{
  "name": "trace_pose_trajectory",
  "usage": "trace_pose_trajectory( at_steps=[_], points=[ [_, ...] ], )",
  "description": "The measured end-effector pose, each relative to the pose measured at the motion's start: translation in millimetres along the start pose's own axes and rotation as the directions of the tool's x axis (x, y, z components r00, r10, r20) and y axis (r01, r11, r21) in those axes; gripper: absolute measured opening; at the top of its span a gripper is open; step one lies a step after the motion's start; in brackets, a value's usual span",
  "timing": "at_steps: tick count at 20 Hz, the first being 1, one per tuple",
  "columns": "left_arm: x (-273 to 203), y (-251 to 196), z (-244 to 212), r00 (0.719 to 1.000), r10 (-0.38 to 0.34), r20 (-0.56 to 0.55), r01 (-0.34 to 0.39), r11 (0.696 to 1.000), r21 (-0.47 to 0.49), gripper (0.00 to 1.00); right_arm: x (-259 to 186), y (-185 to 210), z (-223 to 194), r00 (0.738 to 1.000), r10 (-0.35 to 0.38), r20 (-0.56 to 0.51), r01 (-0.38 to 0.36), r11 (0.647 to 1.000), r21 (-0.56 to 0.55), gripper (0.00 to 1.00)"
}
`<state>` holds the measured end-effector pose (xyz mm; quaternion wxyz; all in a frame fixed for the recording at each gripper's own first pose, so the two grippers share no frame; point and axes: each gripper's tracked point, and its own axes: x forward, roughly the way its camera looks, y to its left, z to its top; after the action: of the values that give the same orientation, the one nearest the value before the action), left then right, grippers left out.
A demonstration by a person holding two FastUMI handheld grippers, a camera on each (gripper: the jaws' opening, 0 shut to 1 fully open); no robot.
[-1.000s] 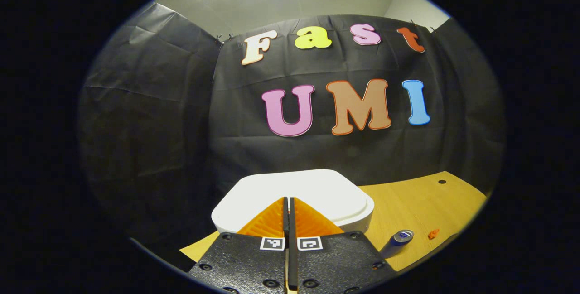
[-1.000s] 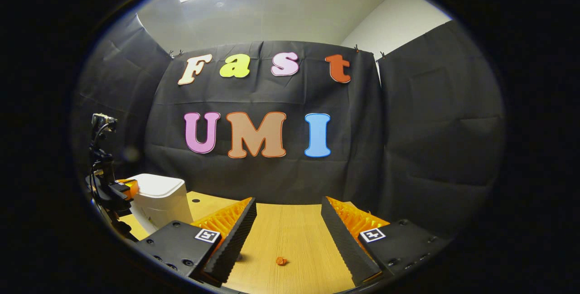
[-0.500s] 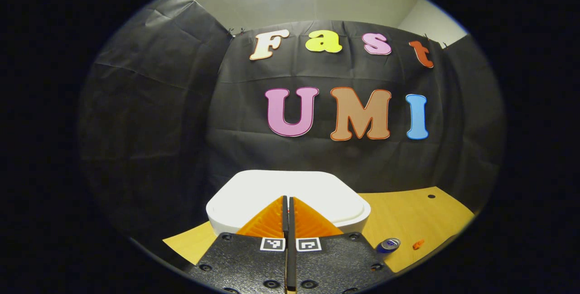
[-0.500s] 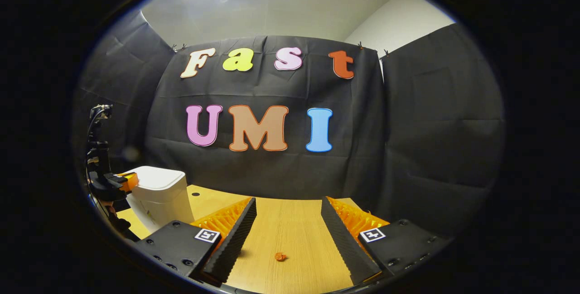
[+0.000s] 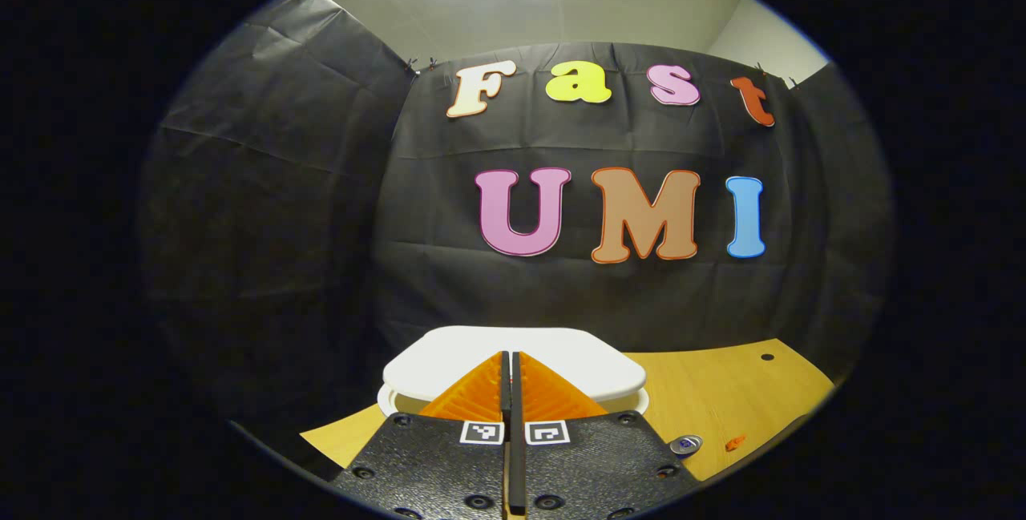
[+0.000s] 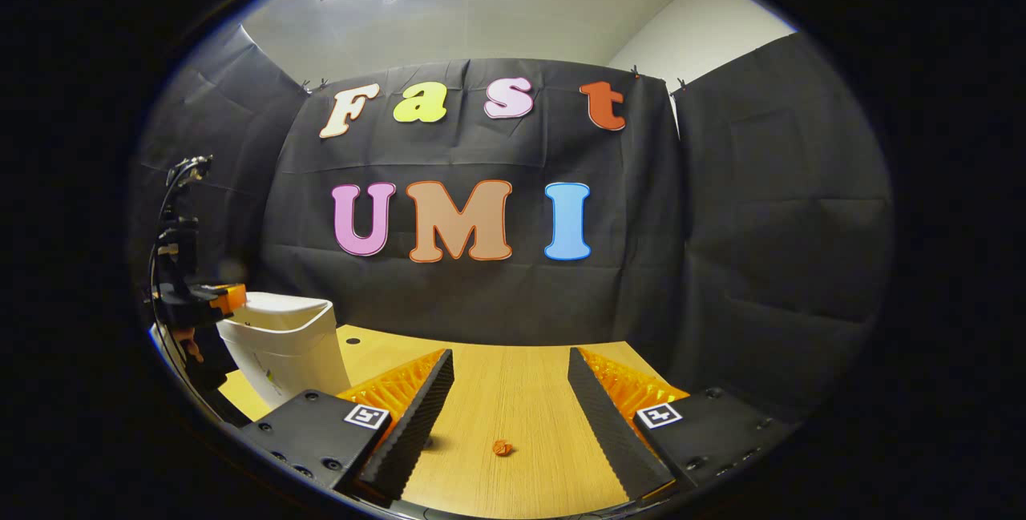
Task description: Press the lid of the desktop garbage bin to open it, pick up the crumpled paper on the desktop and throw it into the bin, then pick up the pop can on the desktop and drop it into the bin, and finally close the garbage bin lid.
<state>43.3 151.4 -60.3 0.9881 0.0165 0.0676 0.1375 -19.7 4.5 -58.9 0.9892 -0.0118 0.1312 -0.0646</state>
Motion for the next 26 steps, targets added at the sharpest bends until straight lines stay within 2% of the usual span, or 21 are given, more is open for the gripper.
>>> trace_pose_trajectory(
  at_steps=[3, 11, 17, 21, 22, 24, 26],
  points=[
    [7.4, -7.5, 34.9, 0.998, -0.013, 0.054, 0.012, 1.0, 0.016, 0.0, 0.7, -3.5, 1.1, 1.0, 0.001, 0.011, -0.001, 1.0, 0.021, 0.96],
    [-18.6, -9.0, 73.6, 0.993, -0.001, 0.117, -0.007, 0.998, 0.068, 0.0, 8.4, -10.2, -6.1, 0.999, 0.037, 0.016, -0.039, 0.993, 0.11, 0.96],
    [-46.1, -26.2, 80.7, 0.991, -0.014, 0.132, 0.007, 0.999, 0.052, 0.0, 27.0, -7.8, -29.3, 0.994, 0.105, -0.01, -0.103, 0.989, 0.109, 0.96],
    [-63.9, -37.6, 88.8, 0.99, -0.009, 0.14, 0.009, 1.0, 0.003, 0.02, 53.3, 3.3, -62.7, 0.98, 0.187, -0.07, -0.176, 0.975, 0.134, 0.96],
    [-69.5, -39.9, 89.7, 0.989, -0.01, 0.148, 0.012, 1.0, -0.012, 0.12, 60.3, 6.4, -72.3, 0.973, 0.212, -0.091, -0.198, 0.969, 0.146, 0.96],
    [-76.4, -47.5, 93.4, 0.987, -0.02, 0.161, 0.024, 0.999, -0.027, 0.53, 76.4, 8.0, -93.8, 0.962, 0.237, -0.137, -0.215, 0.964, 0.157, 0.96],
    [-82.8, -44.6, 93.8, 0.986, 0.004, 0.166, -0.003, 1.0, -0.007, 0.94, 91.4, 9.2, -110.2, 0.951, 0.251, -0.181, -0.223, 0.962, 0.16, 0.96]
  ],
)
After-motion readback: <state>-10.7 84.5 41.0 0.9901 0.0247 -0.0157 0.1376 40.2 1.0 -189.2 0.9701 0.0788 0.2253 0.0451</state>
